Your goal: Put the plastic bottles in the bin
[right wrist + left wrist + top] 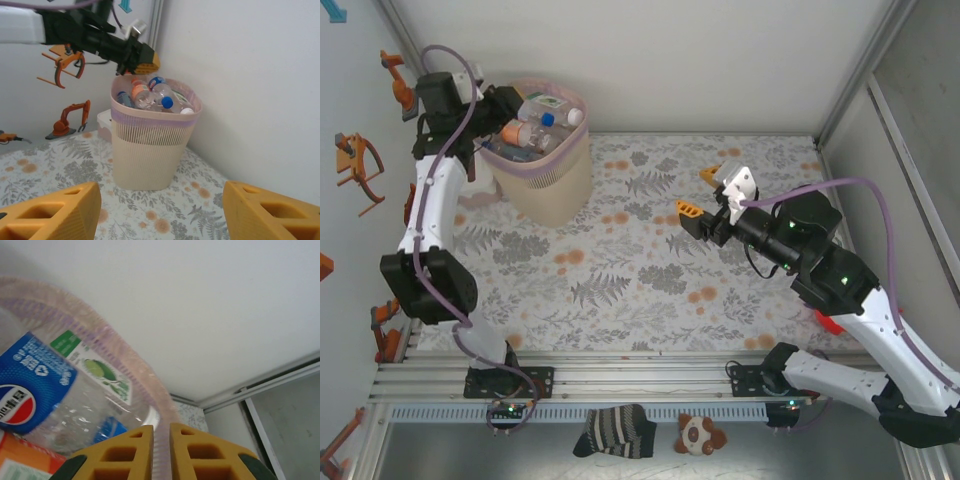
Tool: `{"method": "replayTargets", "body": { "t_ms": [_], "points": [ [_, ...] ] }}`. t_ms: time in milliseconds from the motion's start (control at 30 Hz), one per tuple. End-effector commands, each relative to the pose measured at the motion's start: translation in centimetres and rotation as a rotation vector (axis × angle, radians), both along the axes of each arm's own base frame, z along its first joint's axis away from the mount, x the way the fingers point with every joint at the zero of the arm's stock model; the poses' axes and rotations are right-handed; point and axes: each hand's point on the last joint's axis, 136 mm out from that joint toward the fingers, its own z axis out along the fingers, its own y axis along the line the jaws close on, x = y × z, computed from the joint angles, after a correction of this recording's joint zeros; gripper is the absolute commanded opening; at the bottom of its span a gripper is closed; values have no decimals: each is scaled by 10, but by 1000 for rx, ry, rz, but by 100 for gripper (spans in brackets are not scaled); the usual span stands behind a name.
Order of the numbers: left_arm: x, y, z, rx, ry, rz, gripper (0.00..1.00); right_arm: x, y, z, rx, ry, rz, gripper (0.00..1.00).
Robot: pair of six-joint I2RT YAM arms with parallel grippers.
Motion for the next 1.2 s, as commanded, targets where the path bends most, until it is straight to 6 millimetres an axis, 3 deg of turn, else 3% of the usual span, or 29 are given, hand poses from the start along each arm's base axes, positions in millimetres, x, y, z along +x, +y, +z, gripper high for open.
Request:
{"method": "replayTargets", "body": {
  "t_ms": [0,167,400,500,533,633,700,800,900,933,967,1000,1167],
  "points": [
    [-33,3,45,44,-142,13,18,10,-5,1,-17,-14,-64,65],
    [-71,17,29,175,-156,85,29,34,-14,-20,-69,5,-200,66],
    [-121,61,-37,415,-76,296,43,74,-35,-62,-167,55,-386,67],
    [-138,77,-77,504,5,351,57,91,-46,-79,-174,74,-442,68],
    [-143,82,-91,532,38,370,68,96,-50,-84,-173,78,-462,68],
    [-159,98,-126,604,126,420,85,113,-66,-100,-180,89,-540,69],
    [-167,105,-146,636,161,447,92,122,-77,-112,-179,93,-588,71],
    [-174,117,-172,668,173,510,100,137,-97,-137,-189,107,-668,74],
    [-178,138,-201,706,202,630,96,149,-123,-168,-218,135,-775,79],
    [-177,140,-209,719,201,643,96,153,-132,-179,-225,149,-808,83],
    [-176,142,-214,717,203,659,96,156,-140,-190,-229,161,-838,97],
    [-174,144,-219,712,202,672,96,158,-149,-200,-225,168,-868,99],
    [-151,119,-241,861,66,610,96,167,-193,-248,-166,222,-995,99]
  ]
}}
